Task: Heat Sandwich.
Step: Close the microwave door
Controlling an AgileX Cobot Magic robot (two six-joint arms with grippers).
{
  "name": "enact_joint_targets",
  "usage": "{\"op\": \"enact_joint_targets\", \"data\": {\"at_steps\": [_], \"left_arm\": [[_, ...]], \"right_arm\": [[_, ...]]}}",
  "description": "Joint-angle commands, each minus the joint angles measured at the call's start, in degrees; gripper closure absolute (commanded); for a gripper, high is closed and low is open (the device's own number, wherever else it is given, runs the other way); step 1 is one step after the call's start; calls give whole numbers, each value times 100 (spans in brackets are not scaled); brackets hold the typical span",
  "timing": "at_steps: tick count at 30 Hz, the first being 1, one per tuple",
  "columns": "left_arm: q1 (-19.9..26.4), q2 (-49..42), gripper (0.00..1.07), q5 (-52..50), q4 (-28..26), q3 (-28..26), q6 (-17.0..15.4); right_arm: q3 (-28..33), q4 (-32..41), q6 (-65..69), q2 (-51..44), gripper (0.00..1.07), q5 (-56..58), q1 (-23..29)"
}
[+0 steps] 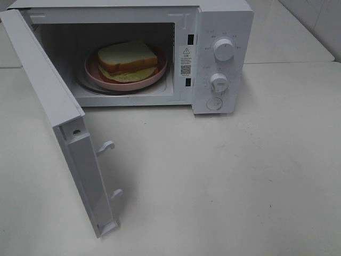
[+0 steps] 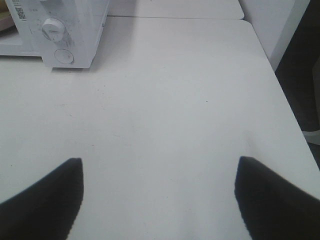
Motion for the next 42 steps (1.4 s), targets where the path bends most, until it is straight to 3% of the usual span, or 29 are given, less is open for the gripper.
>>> {"op": "enact_joint_targets", "data": {"at_steps": [1, 2, 3, 5, 6, 7, 10, 17, 20, 24, 25, 31, 33, 34, 35, 38, 40, 42], "left_arm": [[6, 361, 55, -453, 0, -11, -29], [6, 361, 55, -453, 0, -11, -29], [6, 619, 67, -682, 0, -6, -29], [6, 877, 78, -1014, 0, 23, -29], [6, 1180, 90, -1318, 0, 40, -29], [6, 1180, 90, -1318, 0, 40, -29], [6, 1627, 107, -1742, -6, 86, -29], [6, 2487, 107, -3495, -46, 607, 6], [6, 2922, 107, -4887, -46, 1043, 286], [6, 3277, 107, -5976, -46, 1369, 470], [6, 3541, 107, -6641, -46, 1547, 476], [6, 4372, 107, -8004, 304, 1816, 407], [6, 4704, 107, -8331, 636, 1816, 155], [6, 5071, 107, -8669, 945, 1816, -206], [6, 5071, 107, -8669, 945, 1816, -206], [6, 5764, 107, -9196, 1610, 1816, -751], [6, 5896, 107, -9293, 1765, 1811, -831], [6, 6343, 107, -9666, 2091, 1765, -1140]], "right_arm": [[6, 11, -23, -155, 31, -74, -46], [6, 11, -23, -155, 31, -74, -46], [6, 11, -23, -155, 31, -74, -46], [6, 11, -23, -155, 31, -74, -46], [6, 11, -23, -155, 31, -74, -46], [6, 11, -23, -155, 31, -74, -46], [6, 11, -23, -155, 31, -74, -46], [6, 11, -23, -155, 31, -74, -46], [6, 11, -23, -155, 31, -74, -46], [6, 11, -23, -155, 31, -74, -46], [6, 11, -23, -155, 31, -74, -46], [6, 11, -23, -155, 31, -74, -46], [6, 11, -23, -155, 31, -74, -46], [6, 11, -23, -155, 31, -74, -46], [6, 11, -23, -155, 31, -74, -46], [6, 11, -23, -155, 31, -74, -46], [6, 11, -23, -155, 31, -74, -46], [6, 11, -23, -155, 31, -74, -46]]}}
